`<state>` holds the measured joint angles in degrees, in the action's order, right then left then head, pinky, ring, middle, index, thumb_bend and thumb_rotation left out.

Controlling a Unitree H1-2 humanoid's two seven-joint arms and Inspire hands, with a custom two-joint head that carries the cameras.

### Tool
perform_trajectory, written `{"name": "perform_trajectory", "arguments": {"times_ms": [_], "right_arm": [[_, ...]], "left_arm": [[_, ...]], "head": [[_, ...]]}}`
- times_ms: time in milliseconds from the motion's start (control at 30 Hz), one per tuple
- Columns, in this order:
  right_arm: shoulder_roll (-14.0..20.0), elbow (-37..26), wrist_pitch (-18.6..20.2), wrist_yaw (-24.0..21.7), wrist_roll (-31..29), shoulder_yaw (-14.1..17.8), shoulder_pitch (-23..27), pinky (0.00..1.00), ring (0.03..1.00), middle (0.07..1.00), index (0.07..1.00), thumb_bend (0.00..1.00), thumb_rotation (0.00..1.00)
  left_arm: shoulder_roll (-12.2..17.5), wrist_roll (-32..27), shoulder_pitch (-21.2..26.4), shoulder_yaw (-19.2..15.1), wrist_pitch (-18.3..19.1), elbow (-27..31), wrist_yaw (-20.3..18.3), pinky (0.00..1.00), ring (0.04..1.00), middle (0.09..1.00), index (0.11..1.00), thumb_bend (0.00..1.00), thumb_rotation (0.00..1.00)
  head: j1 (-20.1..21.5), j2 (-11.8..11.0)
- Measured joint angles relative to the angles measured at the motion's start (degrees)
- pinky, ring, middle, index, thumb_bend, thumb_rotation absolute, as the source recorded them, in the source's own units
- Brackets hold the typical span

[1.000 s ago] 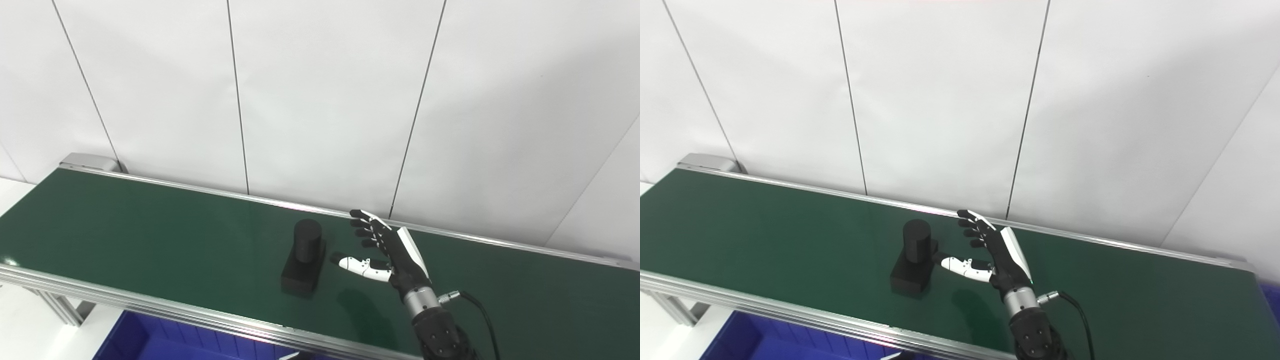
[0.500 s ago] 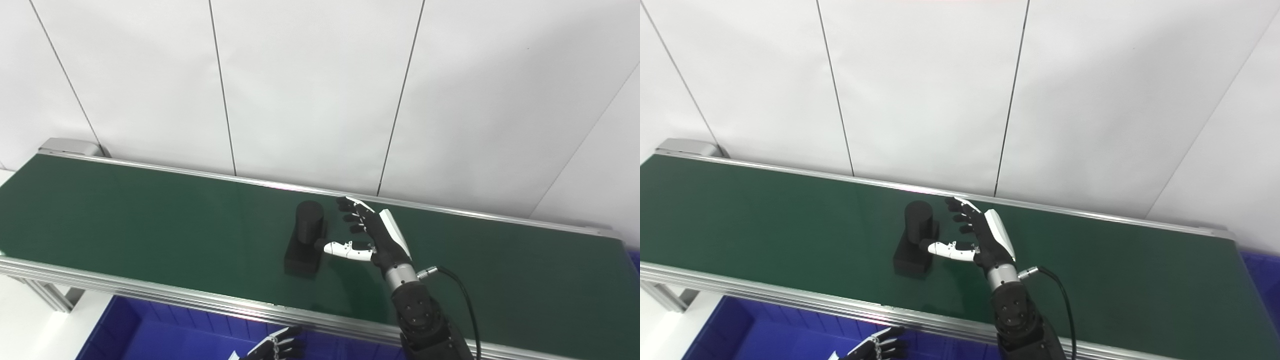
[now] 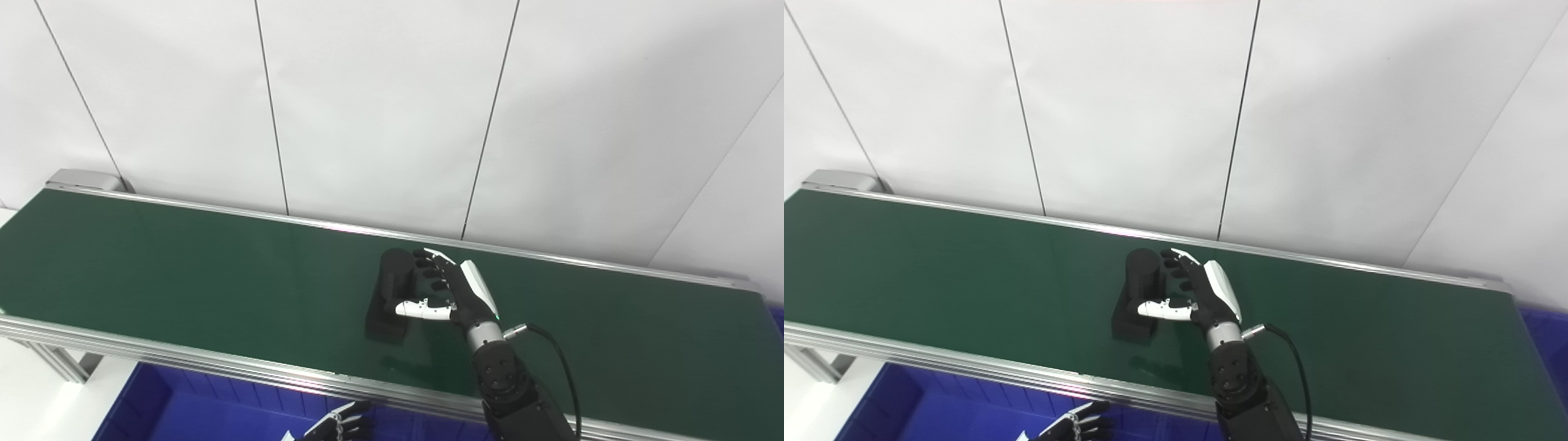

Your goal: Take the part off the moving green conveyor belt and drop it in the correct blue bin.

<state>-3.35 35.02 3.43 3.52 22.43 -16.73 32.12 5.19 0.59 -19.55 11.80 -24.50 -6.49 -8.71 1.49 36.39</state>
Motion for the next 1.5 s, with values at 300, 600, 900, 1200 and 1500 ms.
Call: {"name": "perform_trajectory", "arguments": {"times_ms": [300,600,900,1200,1500], "right_arm": [[-0.7,3.1,0.0,2.6,1.3,-0.5,1.5,0.77,0.816,0.811,0.836,0.76,0.21],[-0.9,5.5,0.0,8.3,2.3,-0.4,2.0,0.56,0.629,0.680,0.711,0.74,0.04],[-2.1,6.6,-2.2,15.0,3.2,0.1,2.0,0.45,0.436,0.502,0.504,0.52,0.00],[-2.2,4.6,-2.6,15.5,3.2,0.6,1.7,0.46,0.438,0.516,0.491,0.52,0.00],[-2.2,3.8,-2.7,15.5,3.2,0.7,1.3,0.49,0.460,0.520,0.471,0.52,0.00]], "left_arm": [[-0.3,0.0,0.0,0.0,0.0,0.0,0.0,0.71,0.761,0.796,0.845,0.91,0.70],[-0.8,0.0,-0.1,0.1,0.0,0.0,0.0,0.71,0.758,0.795,0.846,0.90,0.70],[-0.9,0.0,-0.2,0.0,0.0,0.3,0.0,0.71,0.761,0.796,0.848,0.91,0.71],[-0.9,0.0,-0.2,0.0,0.0,0.7,0.0,0.71,0.762,0.795,0.849,0.90,0.71],[-0.9,0.0,-0.2,-0.2,0.0,0.9,-0.1,0.71,0.761,0.797,0.850,0.90,0.71]], "head": [[0.3,-0.3],[0.2,-0.2],[0.5,0.1],[0.8,0.4],[0.9,0.5]]}}
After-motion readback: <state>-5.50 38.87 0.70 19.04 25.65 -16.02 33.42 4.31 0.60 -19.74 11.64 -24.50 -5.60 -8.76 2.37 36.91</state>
